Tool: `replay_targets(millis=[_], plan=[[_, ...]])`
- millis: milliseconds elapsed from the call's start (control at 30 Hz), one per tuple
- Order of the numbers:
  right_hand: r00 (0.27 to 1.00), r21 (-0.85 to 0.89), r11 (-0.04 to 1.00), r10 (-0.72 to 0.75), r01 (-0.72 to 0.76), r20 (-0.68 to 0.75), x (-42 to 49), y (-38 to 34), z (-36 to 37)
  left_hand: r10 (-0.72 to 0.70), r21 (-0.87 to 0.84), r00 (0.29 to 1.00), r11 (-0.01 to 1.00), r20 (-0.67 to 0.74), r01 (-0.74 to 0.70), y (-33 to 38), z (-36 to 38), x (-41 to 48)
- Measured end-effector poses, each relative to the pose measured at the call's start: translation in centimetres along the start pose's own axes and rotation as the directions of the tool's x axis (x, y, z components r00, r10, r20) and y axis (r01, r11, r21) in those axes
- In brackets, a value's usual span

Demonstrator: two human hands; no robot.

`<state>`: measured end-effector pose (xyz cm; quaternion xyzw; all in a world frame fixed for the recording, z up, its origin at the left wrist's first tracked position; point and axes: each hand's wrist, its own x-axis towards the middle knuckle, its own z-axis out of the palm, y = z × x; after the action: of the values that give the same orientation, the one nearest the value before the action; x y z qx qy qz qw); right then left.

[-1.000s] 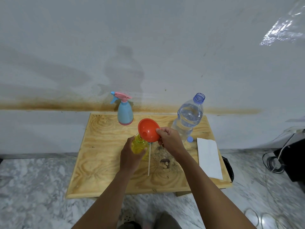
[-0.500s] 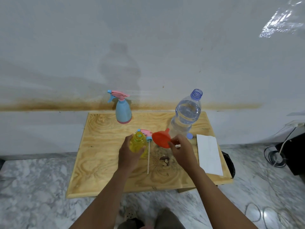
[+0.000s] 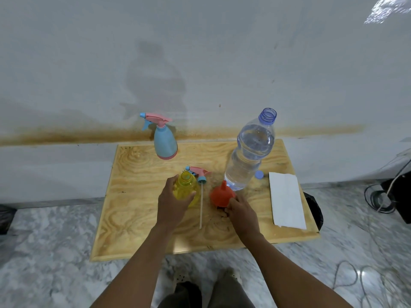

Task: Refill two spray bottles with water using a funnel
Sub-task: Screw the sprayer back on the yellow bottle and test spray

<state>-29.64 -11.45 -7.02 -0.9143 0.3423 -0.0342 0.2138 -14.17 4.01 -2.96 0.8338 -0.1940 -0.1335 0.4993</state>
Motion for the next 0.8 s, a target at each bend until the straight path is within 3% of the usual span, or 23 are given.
replay_targets(millis=[333, 467, 567, 667, 800], plan=[[0.972, 0.165, 0.971, 0.142, -0.173, 0.186, 1.8, -0.5, 0.8, -0.022, -0.021, 1.0, 1.0, -0.003, 0.022, 0.1, 0.0, -0.1], [0.972, 0.156, 0.961, 0.212, -0.226, 0.102, 0.9, -1.2, 0.5, 0.02, 0.018, 1.0, 1.0, 0.004, -0.02, 0.1, -0.3, 0.0], [0.984, 0.186, 0.97, 0.17, -0.159, -0.044, 0.1, -2.8, 0.2, 0.033, 0.031, 0.999, 0.999, 0.006, -0.033, 0.1, -0.8, 0.0], [0.997, 0.23, 0.972, 0.062, -0.052, -0.035, 0.7, -5.5, 0.0, 0.032, 0.025, 0.999, 0.999, -0.003, -0.032, -0.2, -1.4, 0.2], [0.999, 0.263, 0.965, 0.026, -0.015, -0.04, 3.5, -8.8, -0.2, -0.016, -0.023, 1.0, 1.0, -0.001, 0.016, -0.6, -2.2, 0.6]])
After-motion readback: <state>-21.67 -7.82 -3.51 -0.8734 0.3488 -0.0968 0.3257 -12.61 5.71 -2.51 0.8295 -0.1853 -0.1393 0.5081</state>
